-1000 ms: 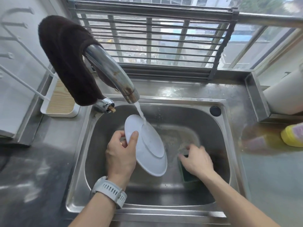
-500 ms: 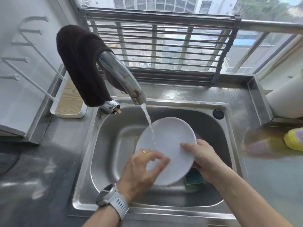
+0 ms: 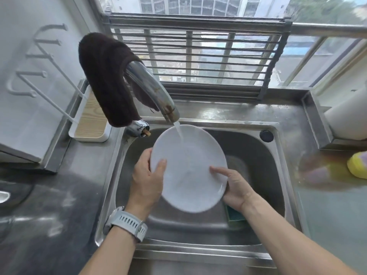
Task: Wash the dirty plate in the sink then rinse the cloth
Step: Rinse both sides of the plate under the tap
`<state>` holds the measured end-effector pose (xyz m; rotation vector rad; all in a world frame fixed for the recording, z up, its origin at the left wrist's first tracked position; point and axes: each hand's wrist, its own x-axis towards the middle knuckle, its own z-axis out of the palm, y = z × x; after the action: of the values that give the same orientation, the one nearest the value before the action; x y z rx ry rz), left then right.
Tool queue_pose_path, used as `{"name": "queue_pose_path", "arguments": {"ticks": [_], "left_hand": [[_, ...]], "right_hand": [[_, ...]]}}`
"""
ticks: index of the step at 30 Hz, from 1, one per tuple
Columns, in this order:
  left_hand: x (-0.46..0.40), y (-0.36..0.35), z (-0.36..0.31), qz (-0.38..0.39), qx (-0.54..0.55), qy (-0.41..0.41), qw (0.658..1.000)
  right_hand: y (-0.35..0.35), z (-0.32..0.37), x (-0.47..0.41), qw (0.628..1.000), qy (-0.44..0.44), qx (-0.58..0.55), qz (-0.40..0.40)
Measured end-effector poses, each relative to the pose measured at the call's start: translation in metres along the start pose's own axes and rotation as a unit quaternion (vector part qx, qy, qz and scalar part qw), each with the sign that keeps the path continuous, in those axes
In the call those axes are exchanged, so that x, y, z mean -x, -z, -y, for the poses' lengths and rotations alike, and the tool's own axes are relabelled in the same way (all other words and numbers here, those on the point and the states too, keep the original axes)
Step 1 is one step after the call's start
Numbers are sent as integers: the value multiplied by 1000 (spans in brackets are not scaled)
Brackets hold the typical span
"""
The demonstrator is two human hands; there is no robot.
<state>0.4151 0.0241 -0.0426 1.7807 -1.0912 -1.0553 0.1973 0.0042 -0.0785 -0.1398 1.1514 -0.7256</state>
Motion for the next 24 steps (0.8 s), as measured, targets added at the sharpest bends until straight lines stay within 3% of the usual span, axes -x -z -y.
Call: {"name": "queue_pose_path", "arguments": {"ticks": [3, 7, 12, 17, 20, 24], "left_hand": [[-1, 12, -10, -16, -79, -26, 996], [-5, 30, -6, -23, -121, 82, 989], [1, 42, 13, -5, 23, 187, 982], [4, 13, 16, -30, 170, 211, 962], [1, -11, 4, -41, 246, 202, 947], [-7, -34, -13, -20, 287, 178, 941]], "right_hand": [[-13, -6, -10, 999, -31, 35, 5], [-31, -9, -15, 994, -35, 100, -39], [-51, 7, 1, 949, 117, 249, -153], [-53, 21, 43, 870, 315, 349, -148], [-43, 27, 63, 874, 363, 311, -84], [-17, 37, 69, 903, 353, 231, -87]]}}
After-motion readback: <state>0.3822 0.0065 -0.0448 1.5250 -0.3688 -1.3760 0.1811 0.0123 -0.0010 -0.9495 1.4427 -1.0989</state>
